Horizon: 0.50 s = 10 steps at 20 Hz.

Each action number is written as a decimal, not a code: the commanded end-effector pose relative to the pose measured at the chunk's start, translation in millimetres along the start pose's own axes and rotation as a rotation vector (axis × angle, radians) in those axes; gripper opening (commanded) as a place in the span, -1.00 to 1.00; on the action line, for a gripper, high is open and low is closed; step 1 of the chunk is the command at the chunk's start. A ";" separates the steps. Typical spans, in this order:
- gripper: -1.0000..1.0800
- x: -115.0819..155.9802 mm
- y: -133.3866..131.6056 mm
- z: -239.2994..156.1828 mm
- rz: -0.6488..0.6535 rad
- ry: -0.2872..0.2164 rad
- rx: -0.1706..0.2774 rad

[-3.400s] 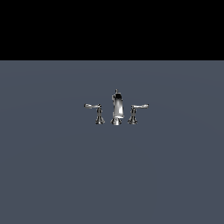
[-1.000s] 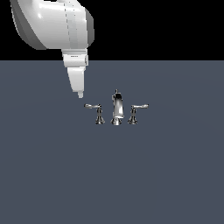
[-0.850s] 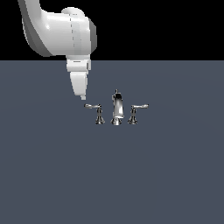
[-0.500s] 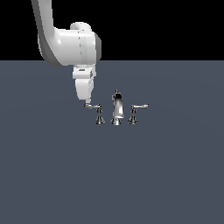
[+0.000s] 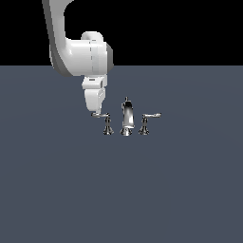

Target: Turn on the faucet by rotating a designated handle.

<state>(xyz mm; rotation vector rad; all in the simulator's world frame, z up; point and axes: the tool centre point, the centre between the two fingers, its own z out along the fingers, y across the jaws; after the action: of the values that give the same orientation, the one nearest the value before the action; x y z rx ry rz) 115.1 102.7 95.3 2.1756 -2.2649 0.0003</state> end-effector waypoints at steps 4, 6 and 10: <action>-1.00 0.3 -0.7 0.0 0.002 -0.001 0.001; -1.00 -1.8 4.7 0.0 0.002 -0.001 0.001; -1.00 -6.3 15.7 0.0 0.002 -0.001 0.001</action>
<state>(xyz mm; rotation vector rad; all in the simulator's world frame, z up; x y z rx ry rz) 103.9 107.6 95.2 2.1732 -2.2682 0.0005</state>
